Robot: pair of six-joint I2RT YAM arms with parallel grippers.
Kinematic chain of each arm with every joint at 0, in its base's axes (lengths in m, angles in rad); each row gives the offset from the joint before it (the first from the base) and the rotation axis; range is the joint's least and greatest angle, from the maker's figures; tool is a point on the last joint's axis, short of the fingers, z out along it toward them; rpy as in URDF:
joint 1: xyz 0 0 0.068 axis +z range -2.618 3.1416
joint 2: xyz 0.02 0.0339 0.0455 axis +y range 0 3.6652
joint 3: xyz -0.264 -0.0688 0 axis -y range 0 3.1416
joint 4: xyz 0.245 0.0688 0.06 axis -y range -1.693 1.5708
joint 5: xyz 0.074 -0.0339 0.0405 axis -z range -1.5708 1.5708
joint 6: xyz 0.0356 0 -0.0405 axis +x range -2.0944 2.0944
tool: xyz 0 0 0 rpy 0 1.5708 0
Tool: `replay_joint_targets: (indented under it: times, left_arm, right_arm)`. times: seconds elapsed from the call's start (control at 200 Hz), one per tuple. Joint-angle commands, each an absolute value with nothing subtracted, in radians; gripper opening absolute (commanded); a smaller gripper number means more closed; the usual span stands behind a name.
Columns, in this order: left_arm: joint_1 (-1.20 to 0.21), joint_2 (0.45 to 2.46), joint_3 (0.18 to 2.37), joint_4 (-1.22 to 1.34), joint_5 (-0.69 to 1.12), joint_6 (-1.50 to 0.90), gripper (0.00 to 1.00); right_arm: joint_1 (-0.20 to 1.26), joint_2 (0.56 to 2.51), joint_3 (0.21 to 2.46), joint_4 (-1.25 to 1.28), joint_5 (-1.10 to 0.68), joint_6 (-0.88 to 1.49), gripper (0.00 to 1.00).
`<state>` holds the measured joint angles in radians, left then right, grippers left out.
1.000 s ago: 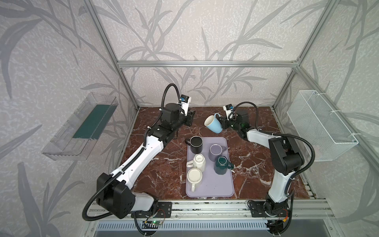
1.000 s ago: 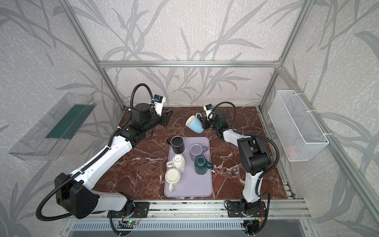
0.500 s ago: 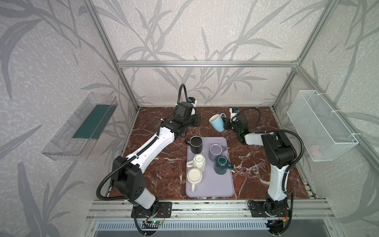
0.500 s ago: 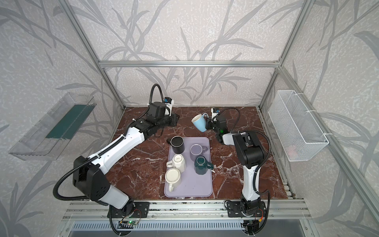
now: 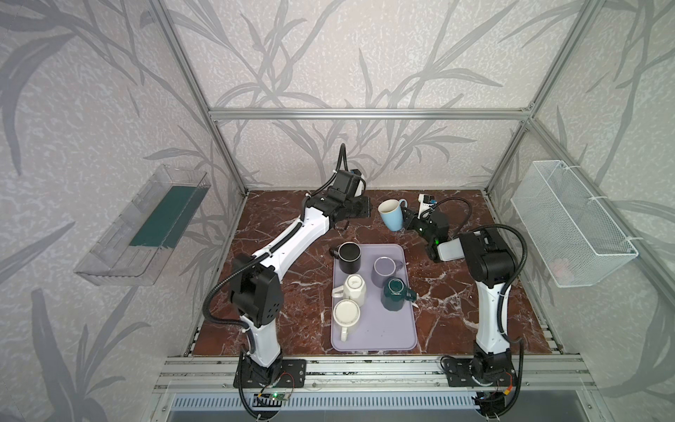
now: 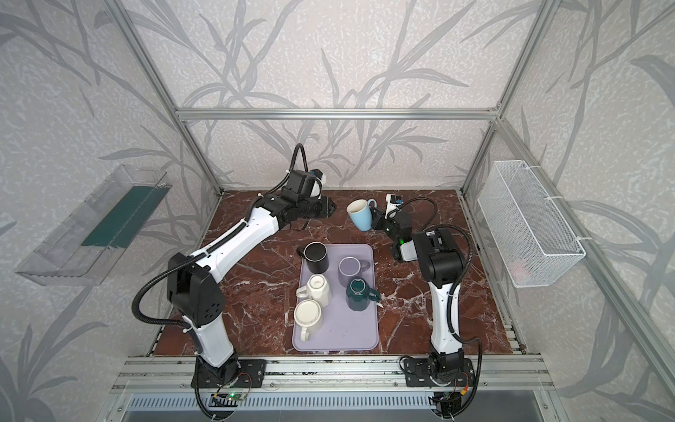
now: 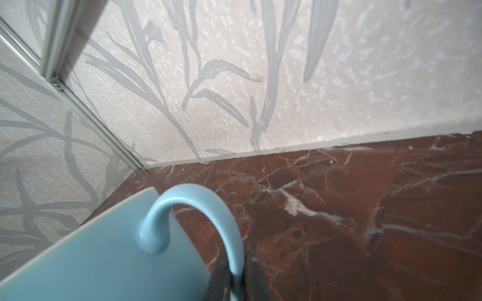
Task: Turn the mug right side up
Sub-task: Pick up the mug from the tray.
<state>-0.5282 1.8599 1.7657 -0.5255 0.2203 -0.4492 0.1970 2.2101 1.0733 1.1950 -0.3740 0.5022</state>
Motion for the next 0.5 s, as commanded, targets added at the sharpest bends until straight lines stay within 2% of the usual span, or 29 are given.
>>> replay_joint_targets:
  times: [0.0, 0.495]
  left_arm:
    - [-0.525, 1.923, 1.853, -0.651, 0.312, -0.511, 0.34]
    - [-0.518, 2.053, 1.970, -0.668, 0.385, -0.593, 0.35]
  right_arm:
    - [0.187, 2.211, 1.117, 1.405, -0.474, 0.571, 0.00]
    - [0.187, 2.149, 1.131, 1.405, -0.581, 0.568, 0.00]
